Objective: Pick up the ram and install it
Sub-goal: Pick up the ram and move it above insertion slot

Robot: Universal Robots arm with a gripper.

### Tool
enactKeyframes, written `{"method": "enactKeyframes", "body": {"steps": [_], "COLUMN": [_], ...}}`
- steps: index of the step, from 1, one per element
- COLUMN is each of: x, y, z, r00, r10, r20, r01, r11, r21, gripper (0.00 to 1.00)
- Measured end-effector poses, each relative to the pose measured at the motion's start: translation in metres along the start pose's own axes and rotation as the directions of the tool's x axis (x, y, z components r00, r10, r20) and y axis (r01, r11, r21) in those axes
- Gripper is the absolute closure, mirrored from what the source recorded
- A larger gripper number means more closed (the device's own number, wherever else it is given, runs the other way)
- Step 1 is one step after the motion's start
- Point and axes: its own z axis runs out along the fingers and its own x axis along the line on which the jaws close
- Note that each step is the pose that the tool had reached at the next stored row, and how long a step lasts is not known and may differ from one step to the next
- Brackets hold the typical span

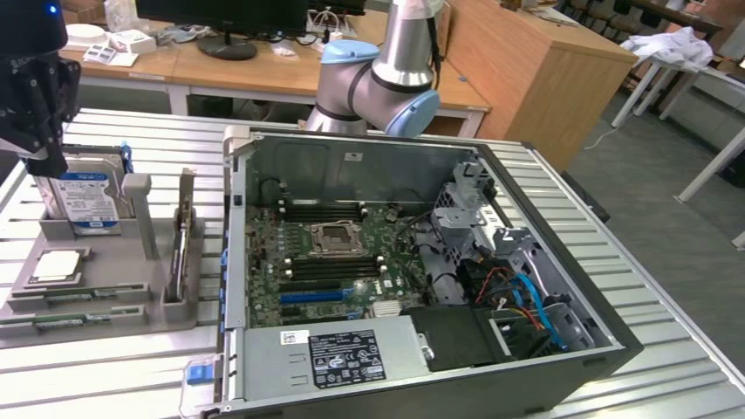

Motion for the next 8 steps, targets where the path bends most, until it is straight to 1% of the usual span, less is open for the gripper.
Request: {"method": "enactKeyframes", "body": {"steps": [2, 4, 8], "x": [0.0, 0.0, 0.0], "y": [0.0, 0.0, 0.0], "z": [0.0001, 0.0001, 0.0001], "r00": [0.9998, 0.9995, 0.9994], "r10": [-0.021, -0.032, -0.034], "r20": [-0.0008, -0.0012, -0.0012], "r01": [0.021, 0.032, 0.034], "r11": [0.9998, 0.9995, 0.9994], "r21": [0.0004, 0.0007, 0.0008], "gripper": [0.89, 0.89, 0.89]}}
